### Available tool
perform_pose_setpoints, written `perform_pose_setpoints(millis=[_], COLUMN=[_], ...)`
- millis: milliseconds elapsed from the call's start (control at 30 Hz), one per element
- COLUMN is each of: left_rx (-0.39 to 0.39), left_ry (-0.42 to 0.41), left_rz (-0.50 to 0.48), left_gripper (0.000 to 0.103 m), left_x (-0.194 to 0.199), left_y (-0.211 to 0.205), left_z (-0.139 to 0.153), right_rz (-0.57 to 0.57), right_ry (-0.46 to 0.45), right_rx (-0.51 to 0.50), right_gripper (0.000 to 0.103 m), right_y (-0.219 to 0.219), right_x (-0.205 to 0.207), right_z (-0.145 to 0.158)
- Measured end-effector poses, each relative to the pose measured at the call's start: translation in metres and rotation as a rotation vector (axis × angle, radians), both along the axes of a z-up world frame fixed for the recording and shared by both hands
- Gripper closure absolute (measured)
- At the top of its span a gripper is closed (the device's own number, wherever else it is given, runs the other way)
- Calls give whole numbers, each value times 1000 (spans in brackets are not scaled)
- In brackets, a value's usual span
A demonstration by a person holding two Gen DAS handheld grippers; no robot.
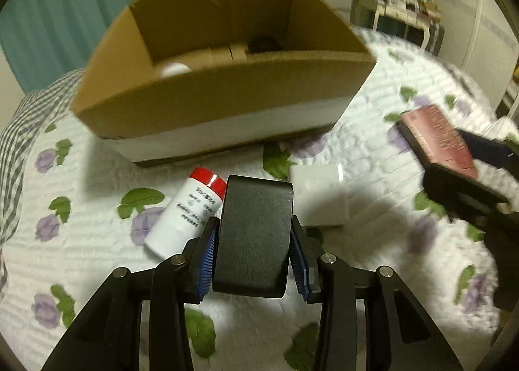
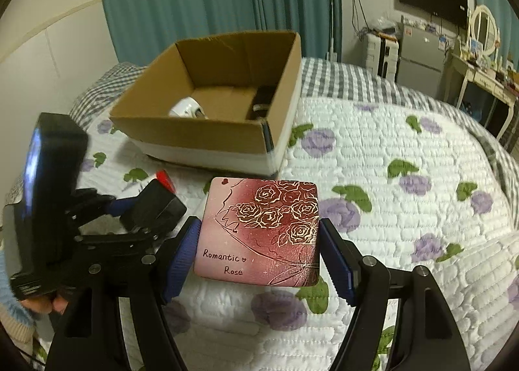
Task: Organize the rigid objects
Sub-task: 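Release the black charger into the box with the left gripper while the right drops the pink card in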
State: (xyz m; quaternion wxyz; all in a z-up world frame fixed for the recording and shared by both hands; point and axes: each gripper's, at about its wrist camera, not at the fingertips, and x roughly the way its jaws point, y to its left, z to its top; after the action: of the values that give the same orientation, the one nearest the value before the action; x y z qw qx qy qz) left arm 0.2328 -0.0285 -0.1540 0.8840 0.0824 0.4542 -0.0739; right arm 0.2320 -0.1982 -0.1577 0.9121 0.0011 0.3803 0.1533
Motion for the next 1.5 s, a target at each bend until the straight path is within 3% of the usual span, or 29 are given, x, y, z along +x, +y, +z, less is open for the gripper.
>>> perform_pose_setpoints(millis=[233, 367, 600, 733, 833, 933, 1100, 1233, 1333, 1500], left_rx=[-83, -106, -107, -120, -63, -67, -33, -43, -12, 14], left_ry=[-112, -167, -234, -242, -235, -204, -161, -184, -235, -229], left_rz=[13, -5, -6, -2, 6, 0, 11, 7, 6, 35], left_gripper=[62, 62, 62, 62, 62, 62, 62, 58, 47, 47], left_x=[-21, -10, 41, 83, 118, 146, 168, 168, 157, 137], left_y=[17, 16, 18, 19, 14, 13, 11, 8, 8, 19], left_z=[59, 79, 115, 118, 101, 74, 45, 49, 60, 63], right_rz=[23, 44, 84, 85, 83, 80, 71, 72, 77, 71], right_ry=[-52, -109, -213, -255, -273, -263, -211, -192, -192, -180], right_rx=[-8, -19, -47, -53, -62, -71, -80, -69, -72, -65], right_gripper=[31, 31, 31, 31, 31, 31, 31, 31, 31, 31], right_y=[8, 14, 29, 38, 42, 42, 42, 44, 45, 46], right_x=[-4, 4, 47, 84, 111, 135, 170, 181, 180, 178], right_z=[33, 68, 126, 146, 146, 134, 105, 93, 92, 93])
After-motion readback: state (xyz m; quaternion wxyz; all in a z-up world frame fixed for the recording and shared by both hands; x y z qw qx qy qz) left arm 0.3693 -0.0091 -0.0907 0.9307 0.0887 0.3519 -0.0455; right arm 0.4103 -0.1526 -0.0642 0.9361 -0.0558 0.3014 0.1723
